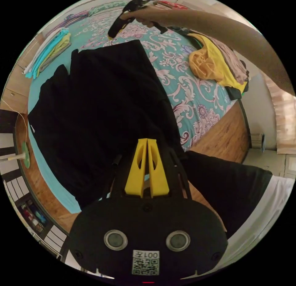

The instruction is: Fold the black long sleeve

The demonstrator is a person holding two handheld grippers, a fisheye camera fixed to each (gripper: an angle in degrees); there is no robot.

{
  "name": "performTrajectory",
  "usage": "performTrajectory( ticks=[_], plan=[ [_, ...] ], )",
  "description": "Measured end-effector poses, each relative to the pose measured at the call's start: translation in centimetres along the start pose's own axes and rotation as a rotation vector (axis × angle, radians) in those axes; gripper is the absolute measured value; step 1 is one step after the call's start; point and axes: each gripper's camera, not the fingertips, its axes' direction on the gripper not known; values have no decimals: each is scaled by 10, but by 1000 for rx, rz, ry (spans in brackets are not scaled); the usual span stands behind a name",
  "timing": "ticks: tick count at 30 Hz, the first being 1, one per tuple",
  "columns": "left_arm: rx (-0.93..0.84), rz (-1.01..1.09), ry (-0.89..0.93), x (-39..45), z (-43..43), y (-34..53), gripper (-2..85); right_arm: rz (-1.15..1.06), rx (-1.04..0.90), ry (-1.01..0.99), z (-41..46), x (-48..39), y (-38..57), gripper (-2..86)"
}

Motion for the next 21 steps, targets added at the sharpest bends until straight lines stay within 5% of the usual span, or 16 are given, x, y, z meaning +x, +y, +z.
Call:
performTrajectory(
  ticks=[3, 7, 13, 21],
  plan=[
    [33, 100, -47, 13, 7, -5, 26, 141, -126, 98, 13, 35, 50, 114],
    [35, 207, 63, 30, 18, -12, 103, 330, -93, -196, 35, 69, 87, 130],
    [-39, 184, -95, 25, 73, -29, 63, 445, -7, -190, 40, 82, 95, 122],
    [-93, 133, -70, 0, 106, -40, -2, 396, -48, -173, 51, 72, 86, 70]
  ],
)
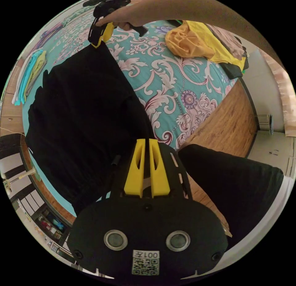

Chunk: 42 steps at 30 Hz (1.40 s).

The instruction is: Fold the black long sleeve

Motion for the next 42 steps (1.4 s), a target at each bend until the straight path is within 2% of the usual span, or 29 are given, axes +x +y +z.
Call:
performTrajectory(
  ticks=[5, 10, 14, 17, 21, 25, 28, 32, 36, 38, 42],
  plan=[
    [60, -39, 179, -39, 9, 6, -8, -103, 28, -47, -14, 24, 8, 12],
    [148, -16, 352, -67, 15, 8, -9, -39, 88, -27, -47, 74, 40, 4],
    [161, 0, 449, -74, 43, 1, -9, 50, 19, 60, -40, 105, 63, 3],
    [138, -42, 510, -84, 66, 2, -9, 156, -47, 46, -24, 124, 74, 4],
    [259, -88, 581, -123, 58, 29, -9, 140, 59, -20, -52, 112, 74, 4],
    [435, -202, 715, -197, 46, 92, -8, -29, 224, -220, -100, 60, 42, 5],
    [493, -301, 602, -246, 41, 147, -8, -237, 287, -347, -113, -9, -1, 17],
    [470, -483, 468, -303, 65, 212, -9, -495, 251, -424, -73, -135, -61, 22],
    [350, -668, 424, -335, 128, 252, -9, -670, 98, -403, 18, -238, -82, 17],
    [342, -743, 536, -351, 170, 269, -9, -745, -4, -257, 67, -270, -72, 10],
    [426, -766, 662, -377, 191, 290, -11, -671, 187, -113, 45, -237, -21, 12]
  ],
)
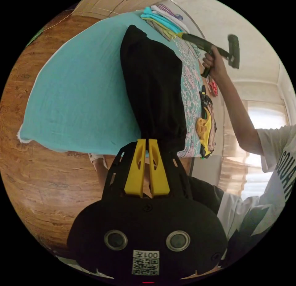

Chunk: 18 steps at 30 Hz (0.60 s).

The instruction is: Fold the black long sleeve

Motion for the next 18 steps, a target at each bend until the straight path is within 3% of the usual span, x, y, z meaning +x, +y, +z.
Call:
performTrajectory(
  ticks=[3, 5, 8, 13, 18],
  plan=[
    [-15, 5, 58, -25, -6, -3, -10, 48, -30, 78, -34, 2, 72, 20],
    [-30, -5, 112, -46, -10, -6, -3, 167, -192, -67, -34, 0, 129, 40],
    [-60, -10, 159, -66, -16, -10, 6, 369, -274, -300, -19, -21, 194, 61],
    [-86, -2, 159, -87, -27, -13, 31, 533, -362, -374, 22, -54, 242, 87],
    [-111, 1, 156, -103, -25, -21, 63, 587, -315, -347, 37, -57, 253, 107]
  ],
)
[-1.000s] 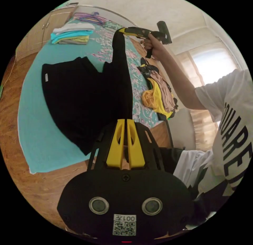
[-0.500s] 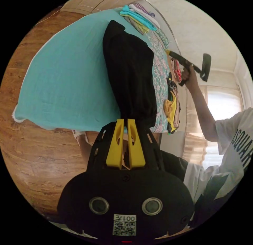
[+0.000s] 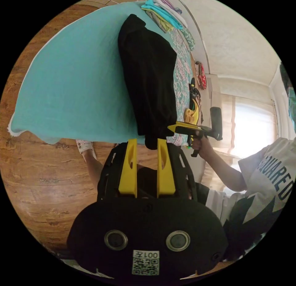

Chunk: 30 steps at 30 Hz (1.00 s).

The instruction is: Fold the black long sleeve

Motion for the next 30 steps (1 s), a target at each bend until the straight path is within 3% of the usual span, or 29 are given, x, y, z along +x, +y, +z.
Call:
performTrajectory(
  ticks=[3, 5, 9, 16, 19, 25, 30],
  plan=[
    [-29, 39, -15, -6, 3, -11, 83, 30, 31, -42, -6, 16, 5, 117],
    [-50, 74, 14, -10, 1, -22, 92, 85, 129, -271, -28, 36, 14, 124],
    [-8, 99, 112, -21, -14, -30, 110, 143, 201, -514, -51, 57, 28, 132],
    [145, 4, 542, -57, -35, -34, 143, 286, 325, -1027, -52, 107, 50, 143],
    [159, -30, 590, -60, -42, -34, 163, 296, 334, -1085, -54, 123, 57, 146],
    [290, -169, 853, -81, -45, -24, 197, 247, 296, -1056, -67, 143, 59, 151],
    [212, -144, 958, -61, -28, -42, 232, 210, 295, -1094, -68, 139, 66, 152]
  ],
)
